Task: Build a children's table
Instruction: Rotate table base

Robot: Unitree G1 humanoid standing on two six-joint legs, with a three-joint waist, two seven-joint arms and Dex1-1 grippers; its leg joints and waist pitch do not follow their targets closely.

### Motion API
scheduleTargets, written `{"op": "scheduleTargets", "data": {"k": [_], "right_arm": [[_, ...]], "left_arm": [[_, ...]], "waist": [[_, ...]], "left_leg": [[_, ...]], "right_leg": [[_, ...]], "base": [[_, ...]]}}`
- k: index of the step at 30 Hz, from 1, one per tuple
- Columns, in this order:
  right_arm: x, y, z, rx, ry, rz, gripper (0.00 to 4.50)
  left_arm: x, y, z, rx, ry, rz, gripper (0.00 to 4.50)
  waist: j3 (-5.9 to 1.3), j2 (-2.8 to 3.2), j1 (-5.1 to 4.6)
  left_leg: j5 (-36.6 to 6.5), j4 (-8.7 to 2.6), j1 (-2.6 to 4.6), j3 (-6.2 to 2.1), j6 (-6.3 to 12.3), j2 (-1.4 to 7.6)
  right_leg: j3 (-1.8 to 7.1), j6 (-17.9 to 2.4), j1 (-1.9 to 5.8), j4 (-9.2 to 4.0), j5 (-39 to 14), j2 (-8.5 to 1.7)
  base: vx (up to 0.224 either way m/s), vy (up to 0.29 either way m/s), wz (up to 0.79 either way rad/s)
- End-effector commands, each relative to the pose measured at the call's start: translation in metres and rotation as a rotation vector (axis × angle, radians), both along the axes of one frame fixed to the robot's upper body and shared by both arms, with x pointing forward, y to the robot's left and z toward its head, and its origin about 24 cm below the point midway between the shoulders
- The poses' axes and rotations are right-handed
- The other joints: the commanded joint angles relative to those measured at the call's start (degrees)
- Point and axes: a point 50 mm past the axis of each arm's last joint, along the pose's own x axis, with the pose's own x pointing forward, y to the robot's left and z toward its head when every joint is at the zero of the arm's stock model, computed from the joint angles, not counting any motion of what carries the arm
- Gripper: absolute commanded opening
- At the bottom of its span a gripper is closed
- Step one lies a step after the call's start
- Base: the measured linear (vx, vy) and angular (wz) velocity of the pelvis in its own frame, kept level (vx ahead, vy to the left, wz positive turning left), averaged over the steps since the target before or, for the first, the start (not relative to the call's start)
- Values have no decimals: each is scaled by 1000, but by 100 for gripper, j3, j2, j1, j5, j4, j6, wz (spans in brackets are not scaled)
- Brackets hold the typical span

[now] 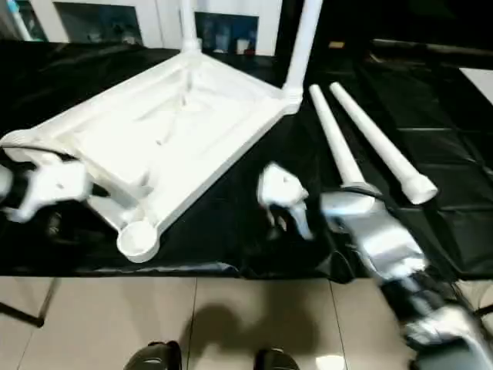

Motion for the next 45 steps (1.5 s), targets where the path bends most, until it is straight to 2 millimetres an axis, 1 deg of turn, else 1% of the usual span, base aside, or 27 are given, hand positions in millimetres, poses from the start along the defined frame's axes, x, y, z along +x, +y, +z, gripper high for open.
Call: {"op": "scheduleTargets", "data": {"k": [1, 2, 3, 4, 5, 6, 8, 9, 10, 11, 13, 15, 19, 20, 21, 25, 26, 27, 28, 31, 32, 33, 36, 38, 39, 42, 45], "right_arm": [[-10, 4, 5, -5, 25, 55, 392], [-11, 5, 6, -5, 29, 62, 392], [-14, 5, 7, -11, 37, 73, 392], [-17, 6, 9, -22, 47, 85, 392], [-19, 6, 10, -31, 53, 89, 392], [-23, 6, 12, -46, 63, 96, 392], [-24, 6, 14, -50, 67, 96, 392], [-24, 6, 14, -51, 68, 96, 392], [-24, 6, 14, -51, 68, 96, 392], [-25, 6, 15, -59, 68, 93, 392], [-26, 6, 15, -72, 70, 87, 392], [-26, 5, 15, -75, 71, 84, 392], [-28, 5, 15, -81, 77, 78, 392], [-28, 5, 15, -82, 79, 76, 392], [-28, 5, 15, -88, 83, 73, 392], [-28, 6, 15, -90, 84, 71, 392], [-28, 6, 15, -91, 84, 70, 392], [-29, 6, 15, -93, 84, 68, 392], [-29, 6, 15, -93, 85, 67, 392], [-29, 5, 14, -94, 85, 65, 392], [-29, 5, 14, -96, 86, 62, 392], [-29, 5, 14, -97, 86, 60, 392], [-29, 5, 13, -99, 88, 57, 392], [-29, 5, 12, -102, 88, 53, 392], [-29, 5, 12, -102, 88, 53, 392], [-28, 4, 12, -109, 86, 47, 392], [-27, 4, 11, -113, 84, 42, 392]], "left_arm": [[4, -1, -1, 22, -31, -20, 447], [5, -2, -1, 24, -39, -22, 447], [6, -3, -3, 26, -42, -31, 447], [8, -4, -6, 41, -46, -45, 447], [9, -4, -8, 43, -43, -51, 420], [10, -5, -10, 37, -42, -53, 420], [11, -6, -10, 35, -45, -60, 420], [12, -7, -10, 33, -43, -63, 394], [12, -7, -10, 33, -43, -63, 394], [14, -7, -11, 30, -35, -66, 381], [16, -8, -11, 25, -33, -67, 373], [16, -9, -12, 23, -32, -71, 349], [20, -12, -12, 23, -39, -80, 328], [21, -12, -12, 24, -40, -82, 325], [23, -14, -13, 31, -32, -92, 299], [24, -16, -14, 41, -16, -107, 285], [24, -16, -14, 51, -3, -111, 270], [24, -15, -14, 56, 4, -112, 260], [25, -15, -14, 59, 7, -113, 252], [25, -15, -14, 60, 17, -112, 244], [24, -14, -14, 54, 35, -107, 221], [24, -14, -14, 48, 45, -101, 212], [24, -15, -13, 12, 78, -64, 203], [25, -16, -13, -9, 92, -33, 172], [25, -16, -13, -9, 92, -33, 172], [22, -21, -15, -45, 127, -45, 165], [20, -29, -17, -78, 154, -42, 136]], "waist": [[-519, 131, 24], [-526, 127, 31], [-526, 133, 30], [-529, 140, 41], [-519, 136, 55], [-516, 149, 68], [-524, 146, 75], [-529, 143, 73], [-532, 143, 77], [-522, 148, 77], [-532, 147, 89], [-529, 144, 83], [-534, 139, 82], [-532, 151, 84], [-525, 160, 89], [-521, 158, 92], [-514, 161, 92], [-511, 182, 95], [-509, 178, 92], [-517, 163, 85], [-512, 173, 86], [-515, 174, 87], [-517, 185, 84], [-520, 184, 86], [-518, 182, 84], [-518, 178, 86], [-514, 179, 82]], "left_leg": [[-1877, -433, 219, -112, -100, 196], [-1890, -425, 234, -108, -110, 205], [-1875, -430, 226, -115, -121, 203], [-1900, -430, 244, -112, -139, 211], [-1900, -432, 251, -114, -151, 208], [-1881, -439, 246, -116, -163, 214], [-1927, -436, 254, -119, -194, 212], [-1924, -432, 249, -120, -207, 211], [-1909, -429, 250, -119, -209, 212], [-1905, -430, 247, -115, -201, 205], [-1871, -418, 256, -111, -201, 208], [-1817, -425, 224, -124, -201, 207], [-1758, -409, 229, -116, -184, 199], [-1740, -413, 229, -121, -182, 206], [-1733, -412, 231, -120, -178, 202], [-1831, -417, 240, -122, -208, 206], [-1877, -423, 241, -126, -223, 209], [-1909, -422, 246, -129, -240, 209], [-1927, -426, 244, -127, -246, 208], [-1859, -420, 237, -128, -240, 210], [-1860, -420, 238, -124, -231, 207], [-1830, -418, 239, -123, -224, 208], [-1793, -417, 237, -121, -228, 209], [-1753, -411, 241, -119, -217, 207], [-1752, -411, 238, -118, -212, 206], [-1720, -411, 234, -119, -183, 210], [-1750, -412, 229, -119, -181, 207]], "right_leg": [[235, -1261, 231, -380, -1407, -282], [243, -1258, 214, -381, -1414, -292], [235, -1263, 217, -374, -1428, -289], [237, -1257, 204, -379, -1441, -291], [238, -1243, 205, -377, -1420, -272], [242, -1241, 196, -370, -1367, -281], [241, -1231, 199, -368, -1383, -294], [241, -1252, 201, -363, -1345, -297], [240, -1261, 199, -361, -1312, -299], [239, -1272, 191, -363, -1271, -287], [242, -1311, 192, -350, -1172, -299], [232, -1329, 220, -336, -1112, -304], [235, -1335, 227, -339, -1050, -306], [234, -1340, 226, -333, -1020, -309], [234, -1332, 225, -335, -1001, -301], [234, -1345, 223, -344, -1073, -311], [233, -1343, 221, -352, -1138, -311], [235, -1332, 213, -348, -1167, -313], [236, -1333, 214, -357, -1176, -313], [234, -1367, 226, -338, -1041, -313], [235, -1373, 224, -344, -1053, -313], [236, -1387, 227, -343, -1046, -319], [231, -1419, 229, -327, -999, -311], [233, -1444, 228, -325, -940, -312], [234, -1448, 232, -331, -941, -312], [234, -1455, 243, -335, -952, -320], [233, -1463, 243, -339, -983, -317]], "base": [[0, 0, 0], [0, 0, 0], [0, 0, 0], [0, 0, 0], [0, 0, 0], [0, 0, 0], [0, 0, 0], [0, 0, 0], [0, 0, 0], [0, 0, 0], [0, 0, 0], [0, 0, 0], [0, 0, 0], [0, 0, 0], [0, 0, 0], [0, 0, 0], [0, 0, 0], [0, 0, 0], [0, 0, 0], [0, 0, 0], [0, 0, 0], [0, 0, 0], [0, 0, 0], [0, 0, 0], [0, 0, 0], [0, 0, 0], [0, 0, 0]]}}
